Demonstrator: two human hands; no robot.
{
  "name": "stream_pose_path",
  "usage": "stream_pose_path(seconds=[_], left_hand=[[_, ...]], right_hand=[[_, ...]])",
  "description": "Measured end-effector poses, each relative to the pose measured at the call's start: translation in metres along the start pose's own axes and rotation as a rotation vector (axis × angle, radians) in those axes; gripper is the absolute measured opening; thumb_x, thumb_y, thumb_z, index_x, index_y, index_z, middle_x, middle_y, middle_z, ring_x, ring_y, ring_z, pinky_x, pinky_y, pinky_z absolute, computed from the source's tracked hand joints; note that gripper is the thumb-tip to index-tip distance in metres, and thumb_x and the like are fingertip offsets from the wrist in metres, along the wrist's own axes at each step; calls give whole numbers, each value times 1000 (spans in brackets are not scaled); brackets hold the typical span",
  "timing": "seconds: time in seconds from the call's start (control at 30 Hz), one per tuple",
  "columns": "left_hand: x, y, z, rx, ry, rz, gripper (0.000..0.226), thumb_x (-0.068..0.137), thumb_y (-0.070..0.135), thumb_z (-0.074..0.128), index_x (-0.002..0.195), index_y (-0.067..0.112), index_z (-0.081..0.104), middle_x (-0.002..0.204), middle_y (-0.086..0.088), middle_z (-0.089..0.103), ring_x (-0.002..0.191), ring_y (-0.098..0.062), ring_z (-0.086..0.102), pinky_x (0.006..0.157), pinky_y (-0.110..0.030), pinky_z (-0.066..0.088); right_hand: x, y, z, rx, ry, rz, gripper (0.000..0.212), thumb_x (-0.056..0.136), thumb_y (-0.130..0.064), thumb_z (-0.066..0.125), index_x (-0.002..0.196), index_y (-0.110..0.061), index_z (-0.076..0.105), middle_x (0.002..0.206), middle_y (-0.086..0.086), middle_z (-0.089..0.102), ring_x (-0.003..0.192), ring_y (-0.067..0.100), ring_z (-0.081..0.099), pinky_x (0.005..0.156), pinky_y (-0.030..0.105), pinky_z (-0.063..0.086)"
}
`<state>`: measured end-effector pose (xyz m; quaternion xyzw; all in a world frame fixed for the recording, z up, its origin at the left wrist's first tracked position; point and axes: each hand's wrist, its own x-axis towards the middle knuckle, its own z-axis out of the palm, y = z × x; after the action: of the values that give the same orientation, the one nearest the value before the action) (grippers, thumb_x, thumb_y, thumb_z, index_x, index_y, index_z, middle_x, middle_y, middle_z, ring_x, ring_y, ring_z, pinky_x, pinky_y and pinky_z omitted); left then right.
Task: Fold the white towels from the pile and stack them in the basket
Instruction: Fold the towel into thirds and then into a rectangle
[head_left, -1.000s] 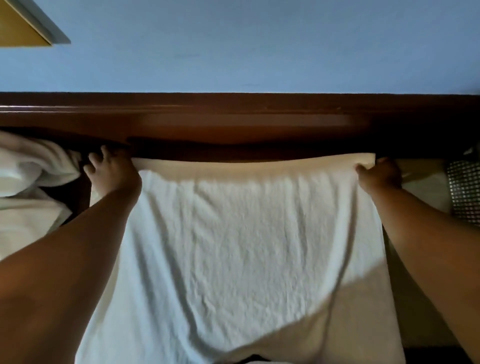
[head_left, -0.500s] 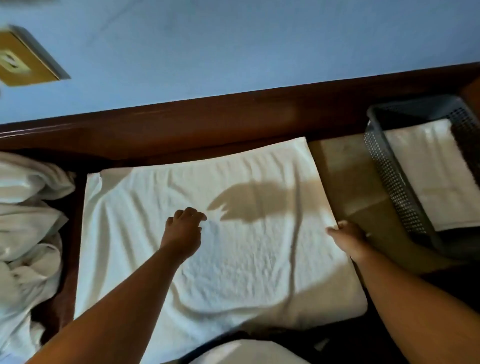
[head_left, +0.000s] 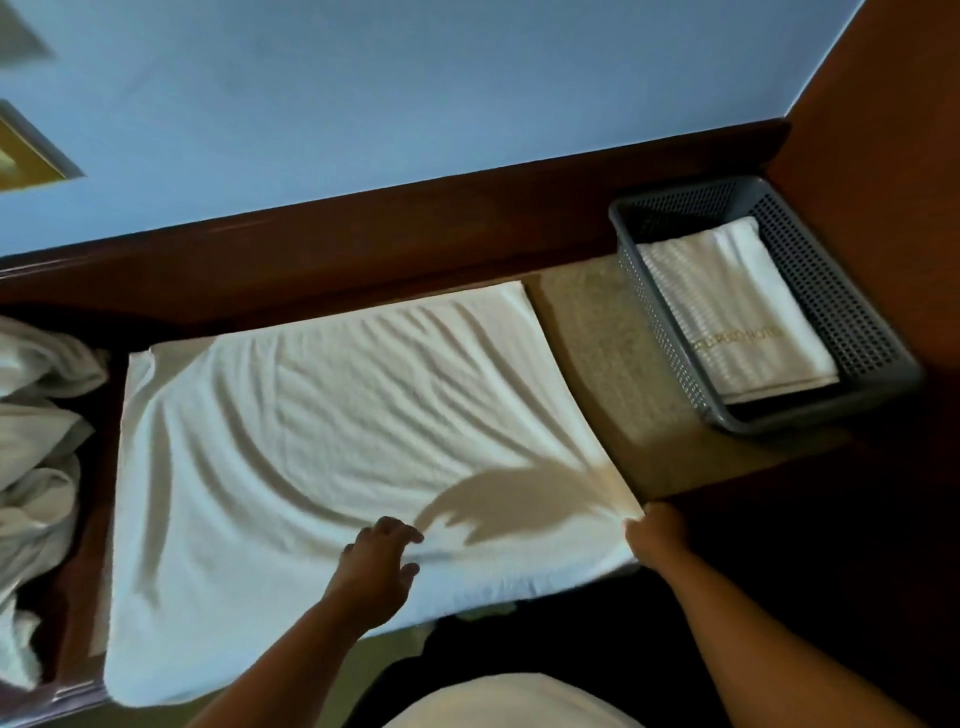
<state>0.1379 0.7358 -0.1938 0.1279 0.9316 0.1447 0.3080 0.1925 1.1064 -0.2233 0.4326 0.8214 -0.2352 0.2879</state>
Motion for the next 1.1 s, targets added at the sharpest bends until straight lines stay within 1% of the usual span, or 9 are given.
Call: stream_pose_path(seconds=[0.1,0.23,0.37,0.43,0.53,0.6,0.8,0.93,1.1], left_hand=[[-17,3,14,-6,-11,-48,42,99,36,57,139,34,50,147,10,41,130,-16,46,109,-35,38],[-33,5,25,-59,27,-94,44,98,37,58,140,32,49,144,10,43,127,-14,48,108,-34,41],[-35,10,29,-73,34,-109,48,98,37,58,144,32,45,146,8,42,128,-17,47,107,-35,41],[-30,16,28,-73,34,-101,49,98,38,57,146,32,44,148,8,40,130,-17,46,107,-35,40],[-20,22,22,-70,31,-88,50,98,39,57,146,33,45,150,7,39,133,-18,44,108,-35,39],[-12,22,16,-63,38,-86,50,97,40,57,145,33,45,151,5,39,133,-20,45,107,-35,40],[23,4,-8,-92,59,-95,49,96,41,59,143,31,48,150,5,42,128,-19,50,102,-33,45],[57,-8,-32,-119,102,-104,48,96,40,60,142,31,49,148,6,44,125,-19,51,101,-34,46],[102,-21,-64,-131,128,-119,49,96,40,59,143,31,49,151,5,42,128,-20,51,102,-34,45]], right_hand=[[0,3,0,23,5,-26,44,95,-24,64,129,3,57,135,22,58,125,37,55,94,34,45],[-4,-4,-3,-61,38,-61,49,87,-23,70,130,-2,57,134,20,60,122,36,59,94,37,51],[-10,-16,-6,-94,47,-98,51,79,-24,67,126,-8,59,131,17,60,120,35,60,95,35,52],[-7,-21,-8,-93,31,-119,51,79,-31,67,124,-8,62,129,17,62,118,34,61,94,34,52],[2,-29,-13,-99,-6,-115,59,79,-44,66,125,-6,65,127,17,66,116,34,63,93,34,53],[8,-41,-19,-79,-44,-122,60,81,-45,63,125,-5,65,128,17,65,117,34,63,92,34,53],[49,-104,-32,26,-106,-151,66,92,-43,63,138,3,53,142,23,53,130,39,52,104,41,47],[80,-163,-42,43,-79,-205,65,96,-45,59,139,3,51,143,21,53,130,39,52,101,39,45],[123,-247,-59,93,0,-246,64,99,-44,54,143,2,46,146,23,48,132,42,48,104,43,44]])
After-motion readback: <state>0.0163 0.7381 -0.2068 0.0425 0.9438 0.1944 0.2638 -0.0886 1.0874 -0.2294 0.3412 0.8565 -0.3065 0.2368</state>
